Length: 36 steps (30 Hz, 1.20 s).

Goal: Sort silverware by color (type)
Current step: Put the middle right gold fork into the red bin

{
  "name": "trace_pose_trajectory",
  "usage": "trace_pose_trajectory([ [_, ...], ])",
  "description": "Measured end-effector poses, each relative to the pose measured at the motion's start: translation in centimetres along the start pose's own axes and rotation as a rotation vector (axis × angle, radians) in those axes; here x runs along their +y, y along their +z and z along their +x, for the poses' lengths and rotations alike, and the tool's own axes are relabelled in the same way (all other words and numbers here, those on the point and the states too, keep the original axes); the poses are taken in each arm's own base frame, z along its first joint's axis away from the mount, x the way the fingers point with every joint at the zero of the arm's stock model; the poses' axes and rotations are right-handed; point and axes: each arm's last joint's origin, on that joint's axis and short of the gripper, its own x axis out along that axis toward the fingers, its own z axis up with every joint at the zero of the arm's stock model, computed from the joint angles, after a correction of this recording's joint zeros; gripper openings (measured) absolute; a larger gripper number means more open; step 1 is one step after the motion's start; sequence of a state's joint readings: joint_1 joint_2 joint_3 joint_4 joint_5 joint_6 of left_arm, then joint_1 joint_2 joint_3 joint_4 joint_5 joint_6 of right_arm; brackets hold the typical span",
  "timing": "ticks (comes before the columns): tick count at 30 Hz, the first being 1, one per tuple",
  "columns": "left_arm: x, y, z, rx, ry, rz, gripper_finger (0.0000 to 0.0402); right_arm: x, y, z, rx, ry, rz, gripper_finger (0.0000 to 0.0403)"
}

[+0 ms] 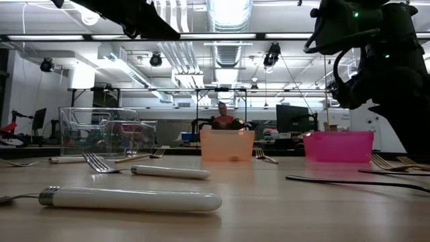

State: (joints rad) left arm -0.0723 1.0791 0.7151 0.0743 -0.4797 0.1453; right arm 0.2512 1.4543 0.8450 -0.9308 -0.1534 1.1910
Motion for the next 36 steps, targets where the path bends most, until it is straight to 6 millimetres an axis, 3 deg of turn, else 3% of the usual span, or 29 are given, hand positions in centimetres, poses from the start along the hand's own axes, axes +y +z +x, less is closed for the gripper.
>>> trace_pose_trajectory([
  [15,-0.1,0.1,0.1,0.001,0.0,0.003,0.0013,-0.7,0.2,2.3,-0.022,0.002,-0.019,0.0151],
  [29,-0.1,0.0,0.1,0.002,0.0,0.004,0.0013,-0.5,0.3,2.5,-0.056,0.03,-0.013,0.0055],
  [36,-0.1,0.0,0.1,0.003,0.001,0.004,0.0013,-0.3,0.2,2.6,-0.066,0.038,0.026,0.0043],
])
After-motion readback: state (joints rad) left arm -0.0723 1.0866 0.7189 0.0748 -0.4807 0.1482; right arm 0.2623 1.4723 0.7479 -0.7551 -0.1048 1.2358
